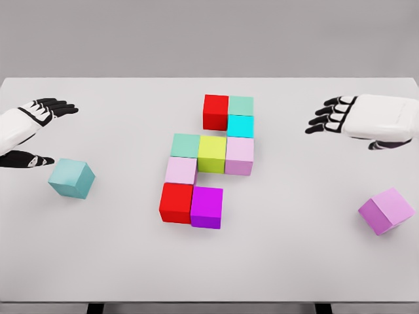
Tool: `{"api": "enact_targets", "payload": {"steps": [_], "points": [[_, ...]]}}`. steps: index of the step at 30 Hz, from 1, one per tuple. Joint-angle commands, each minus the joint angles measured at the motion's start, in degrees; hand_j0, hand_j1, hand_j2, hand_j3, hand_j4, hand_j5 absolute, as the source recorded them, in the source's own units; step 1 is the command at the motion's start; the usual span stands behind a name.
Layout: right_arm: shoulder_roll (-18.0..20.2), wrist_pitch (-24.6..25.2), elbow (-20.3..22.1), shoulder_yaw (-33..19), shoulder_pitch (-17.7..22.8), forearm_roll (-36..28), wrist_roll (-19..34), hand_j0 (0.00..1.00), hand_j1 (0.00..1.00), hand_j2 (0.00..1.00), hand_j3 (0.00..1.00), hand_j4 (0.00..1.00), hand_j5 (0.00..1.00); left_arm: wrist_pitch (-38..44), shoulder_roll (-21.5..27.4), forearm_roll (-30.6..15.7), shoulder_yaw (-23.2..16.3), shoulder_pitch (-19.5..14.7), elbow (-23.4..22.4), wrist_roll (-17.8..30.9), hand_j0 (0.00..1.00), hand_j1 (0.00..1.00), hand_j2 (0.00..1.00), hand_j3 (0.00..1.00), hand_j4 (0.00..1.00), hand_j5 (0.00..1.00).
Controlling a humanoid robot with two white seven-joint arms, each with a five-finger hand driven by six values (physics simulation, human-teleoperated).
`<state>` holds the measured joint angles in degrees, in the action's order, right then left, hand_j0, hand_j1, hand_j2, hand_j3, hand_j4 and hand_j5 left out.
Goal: Assemble the squares on the desktop into the number 2
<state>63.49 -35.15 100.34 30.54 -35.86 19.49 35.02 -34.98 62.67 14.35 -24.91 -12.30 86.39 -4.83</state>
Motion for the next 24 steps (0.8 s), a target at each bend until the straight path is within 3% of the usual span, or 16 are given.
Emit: {"api": "enact_targets", "payload": {"steps": [1, 3, 5, 6, 7, 11, 12, 14, 15, 17, 18, 21, 24], "points": [[0.1, 0.1, 0.1, 0.3, 0.0, -0.1, 0.0, 1.00, 1.00, 1.00, 1.00, 1.00, 1.00, 0.0, 0.1, -0.4, 0.0, 0.0, 0.0, 0.0, 1.00, 1.00, 1.00, 1.00, 1.00, 1.00], [0.6, 0.1, 0.1, 0.2, -0.2, -0.8, 0.0, 1.00, 1.00, 1.00, 1.00, 1.00, 1.00, 0.0, 0.1, -0.6, 0.1, 0.0, 0.0, 0.0, 1.00, 1.00, 1.00, 1.00, 1.00, 1.00], [3.7, 0.1, 0.0, 0.2, -0.6, -3.6, 0.0, 1.00, 1.00, 1.00, 1.00, 1.00, 1.00, 0.0, -0.1, -1.5, 0.0, 0.3, -0.2, 0.2, 1.00, 1.00, 1.00, 1.00, 1.00, 1.00], [9.5, 0.1, -0.1, 0.2, -0.2, -10.1, 0.0, 1.00, 1.00, 1.00, 1.00, 1.00, 1.00, 0.0, 0.0, -1.6, 0.4, 0.3, -0.2, 0.3, 1.00, 1.00, 1.00, 1.00, 1.00, 1.00], [12.4, 0.1, 0.0, 0.3, 0.7, -12.0, 0.0, 1.00, 1.00, 1.00, 1.00, 1.00, 1.00, 0.0, 0.7, -1.3, 1.7, 0.2, -0.1, 0.4, 1.00, 1.00, 1.00, 1.00, 1.00, 1.00], [22.5, 0.1, 0.1, 0.5, 6.3, -12.8, 0.0, 1.00, 1.00, 1.00, 1.00, 1.00, 1.00, 0.0, 5.3, -7.4, 2.3, -0.4, 6.6, 0.7, 1.00, 1.00, 1.00, 1.00, 1.00, 1.00], [24.0, 0.1, 0.1, 0.5, 7.6, -12.9, 0.0, 1.00, 1.00, 1.00, 1.00, 1.00, 1.00, 0.0, 6.2, -9.6, 2.2, -0.6, 8.0, 2.9, 1.00, 1.00, 1.00, 1.00, 1.00, 1.00], [27.0, 0.1, 0.0, 2.2, 8.7, -17.0, 0.0, 1.00, 1.00, 1.00, 1.00, 1.00, 1.00, 3.5, 6.6, -14.7, 2.2, -2.9, 11.9, 18.4, 1.00, 1.00, 1.00, 1.00, 1.00, 1.00], [28.3, 0.1, 0.0, 3.5, 8.8, -19.7, 0.0, 1.00, 1.00, 1.00, 1.00, 1.00, 1.00, 10.7, 6.8, -16.8, 2.2, -4.0, 13.5, 26.0, 1.00, 1.00, 1.00, 1.00, 1.00, 1.00], [27.9, 0.1, 0.0, 4.8, 8.8, -22.6, 0.0, 1.00, 1.00, 1.00, 1.00, 1.00, 1.00, 23.7, 7.2, -24.4, 2.0, -4.3, 14.4, 39.2, 1.00, 1.00, 1.00, 1.00, 1.00, 1.00], [27.8, 0.1, 0.1, 5.1, 8.9, -22.7, 0.0, 1.00, 1.00, 1.00, 1.00, 1.00, 1.00, 31.1, 7.6, -26.6, 2.0, -4.6, 14.7, 39.8, 1.00, 1.00, 1.00, 1.00, 1.00, 1.00], [24.4, 0.1, 0.1, 7.9, 9.2, -22.7, 0.0, 1.00, 1.00, 1.00, 1.00, 1.00, 1.00, 46.5, 7.5, -26.8, 1.6, -4.7, 15.0, 39.8, 1.00, 1.00, 1.00, 1.00, 1.00, 1.00], [23.5, 0.1, 0.1, 7.9, 9.2, -22.7, 0.0, 1.00, 1.00, 1.00, 1.00, 1.00, 1.00, 47.0, 7.4, -26.7, 1.5, -4.7, 15.0, 39.8, 1.00, 1.00, 1.00, 1.00, 1.00, 1.00]]}}
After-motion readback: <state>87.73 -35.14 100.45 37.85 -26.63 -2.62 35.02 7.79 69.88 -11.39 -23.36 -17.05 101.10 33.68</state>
